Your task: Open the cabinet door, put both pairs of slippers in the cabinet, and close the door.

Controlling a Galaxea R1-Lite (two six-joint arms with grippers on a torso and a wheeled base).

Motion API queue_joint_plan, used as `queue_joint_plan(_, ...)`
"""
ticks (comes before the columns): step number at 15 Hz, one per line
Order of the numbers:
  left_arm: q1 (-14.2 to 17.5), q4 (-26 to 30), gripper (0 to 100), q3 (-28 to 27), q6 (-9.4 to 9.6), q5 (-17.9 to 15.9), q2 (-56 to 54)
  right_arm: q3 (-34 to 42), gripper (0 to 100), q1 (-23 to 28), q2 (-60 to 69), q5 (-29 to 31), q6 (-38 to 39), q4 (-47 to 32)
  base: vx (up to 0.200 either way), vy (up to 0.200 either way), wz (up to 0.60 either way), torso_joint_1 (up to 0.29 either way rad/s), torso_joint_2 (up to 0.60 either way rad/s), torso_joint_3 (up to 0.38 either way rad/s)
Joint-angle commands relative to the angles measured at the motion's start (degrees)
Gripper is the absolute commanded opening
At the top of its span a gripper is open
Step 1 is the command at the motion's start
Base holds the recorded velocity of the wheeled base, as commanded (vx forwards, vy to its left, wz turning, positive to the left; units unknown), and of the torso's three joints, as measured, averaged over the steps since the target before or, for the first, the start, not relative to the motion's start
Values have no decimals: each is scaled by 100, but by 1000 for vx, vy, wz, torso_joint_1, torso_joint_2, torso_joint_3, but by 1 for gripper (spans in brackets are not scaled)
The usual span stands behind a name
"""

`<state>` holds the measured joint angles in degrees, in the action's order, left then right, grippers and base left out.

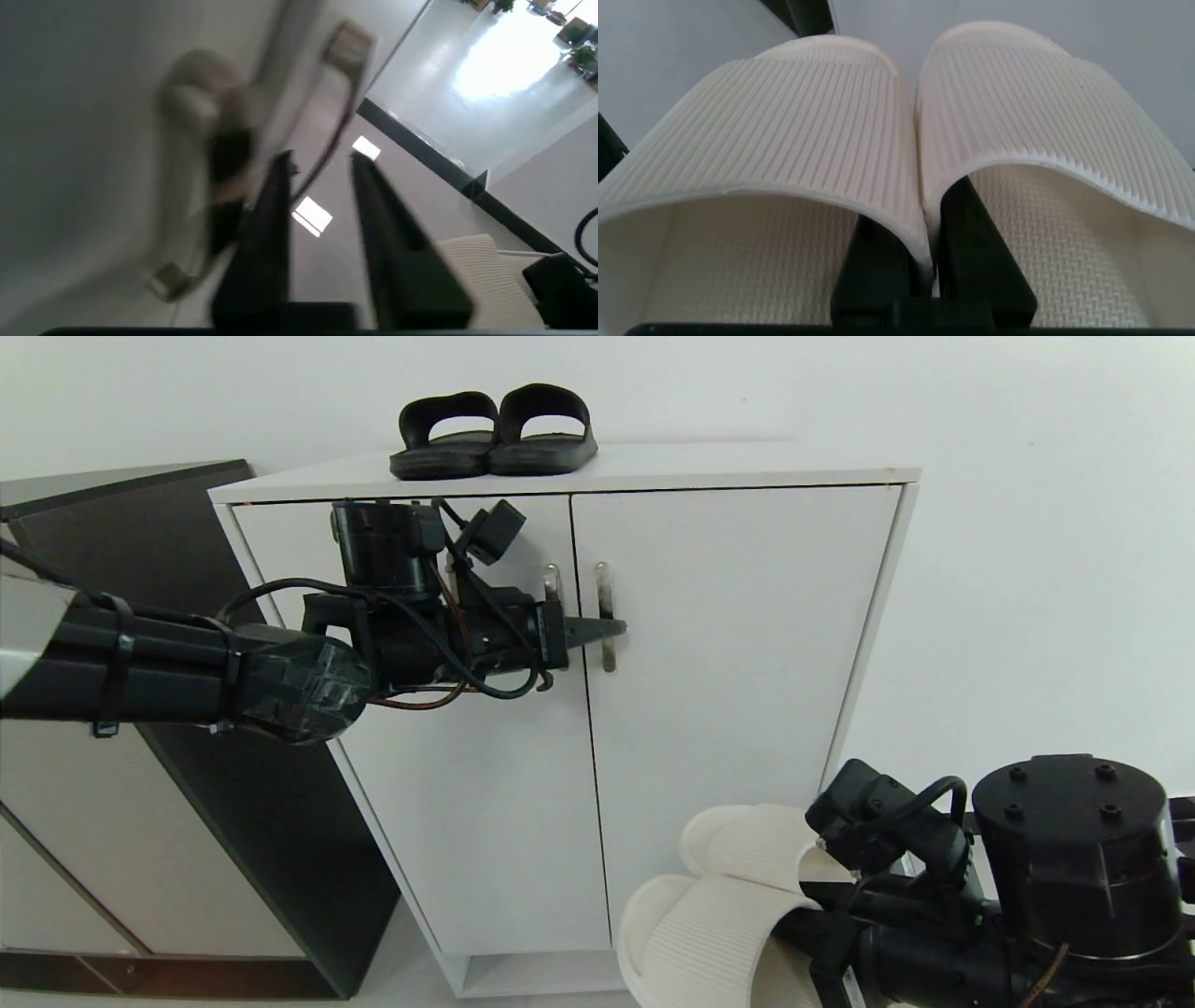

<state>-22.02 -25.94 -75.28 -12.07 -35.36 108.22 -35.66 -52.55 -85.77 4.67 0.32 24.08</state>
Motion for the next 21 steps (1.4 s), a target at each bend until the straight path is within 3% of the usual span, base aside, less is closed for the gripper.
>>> queue_joint_plan(1,-57,-25,0,242,3,-41,-187,138,0,-44,122,-177,-23,1,0,0,0,0,0,0)
queue_joint_plan(4,-180,-253,0,778,20,-58,-591,296,0,-53,272,-520,-331,1,0,0,0,0,0,0)
queue_joint_plan(6,-277,-763,0,1490,3,-41,-995,402,0,-124,395,-748,-374,1,0,0,0,0,0,0)
queue_joint_plan(12,-277,-825,0,2369,-6,-41,-2252,463,0,-141,412,-775,-392,1,0,0,0,0,0,0)
queue_joint_plan(15,-84,-790,0,2281,-15,-32,-2323,481,0,-141,412,-775,-506,9,0,0,0,0,0,0)
queue_joint_plan(17,48,-816,0,1885,-68,-6,-1866,490,0,-132,412,-775,-506,9,0,0,0,0,0,0)
queue_joint_plan(20,224,-825,0,1244,-692,3,-1365,490,0,-132,421,-766,-506,9,0,0,0,0,0,0)
queue_joint_plan(21,250,-825,0,1033,-736,3,-1171,490,0,-132,412,-766,-506,9,0,0,0,0,0,0)
